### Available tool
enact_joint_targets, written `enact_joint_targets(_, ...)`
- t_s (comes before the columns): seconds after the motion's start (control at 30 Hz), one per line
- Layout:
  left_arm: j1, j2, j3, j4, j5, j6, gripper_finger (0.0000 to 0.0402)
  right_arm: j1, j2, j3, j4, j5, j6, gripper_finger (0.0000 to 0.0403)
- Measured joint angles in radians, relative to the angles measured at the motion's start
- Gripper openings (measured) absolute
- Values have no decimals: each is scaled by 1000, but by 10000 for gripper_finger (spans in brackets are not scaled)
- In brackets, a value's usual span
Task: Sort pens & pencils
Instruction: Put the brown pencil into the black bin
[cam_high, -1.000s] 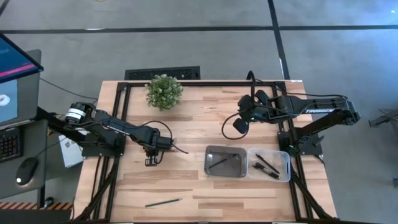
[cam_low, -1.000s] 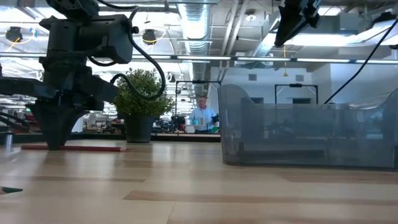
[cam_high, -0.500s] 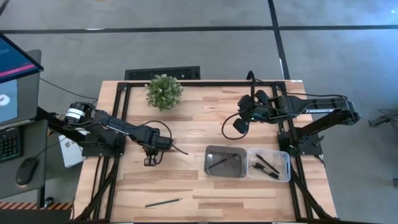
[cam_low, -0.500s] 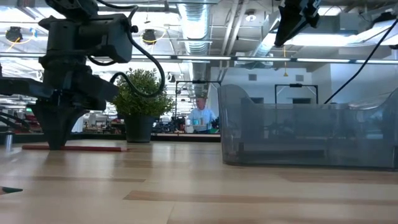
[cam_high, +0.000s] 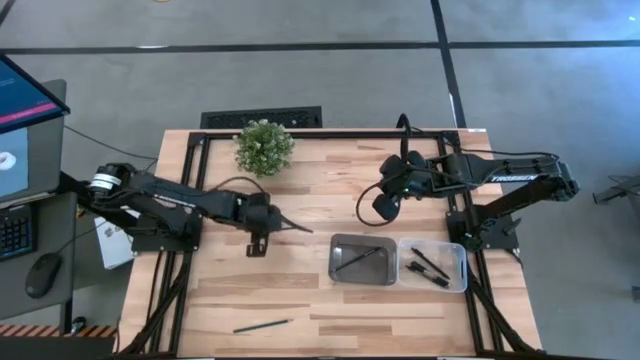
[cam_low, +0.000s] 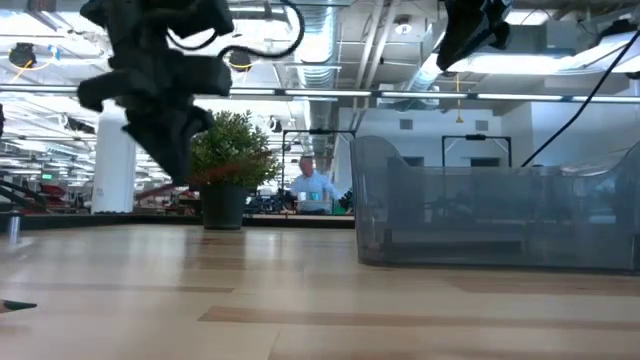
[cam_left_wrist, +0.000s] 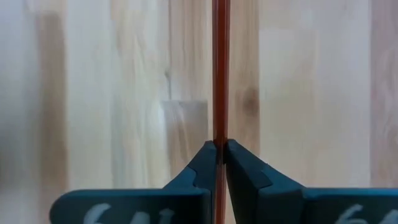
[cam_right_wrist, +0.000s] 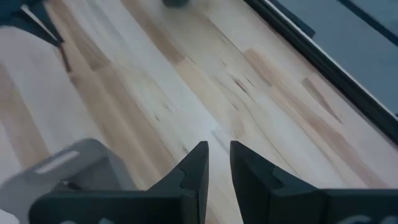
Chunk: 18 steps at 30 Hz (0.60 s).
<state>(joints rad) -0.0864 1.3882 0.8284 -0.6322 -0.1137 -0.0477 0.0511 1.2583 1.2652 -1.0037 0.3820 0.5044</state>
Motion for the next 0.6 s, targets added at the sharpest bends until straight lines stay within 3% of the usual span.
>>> enact_joint_targets(0.4, 58, -131, 178, 139, -12, 228, 10, 34, 0, 0, 286, -19, -120, 91)
enact_joint_targets(0.6, 93, -146, 246, 234, -7, 307, 11, 32, 0, 0, 383, -19, -126, 133)
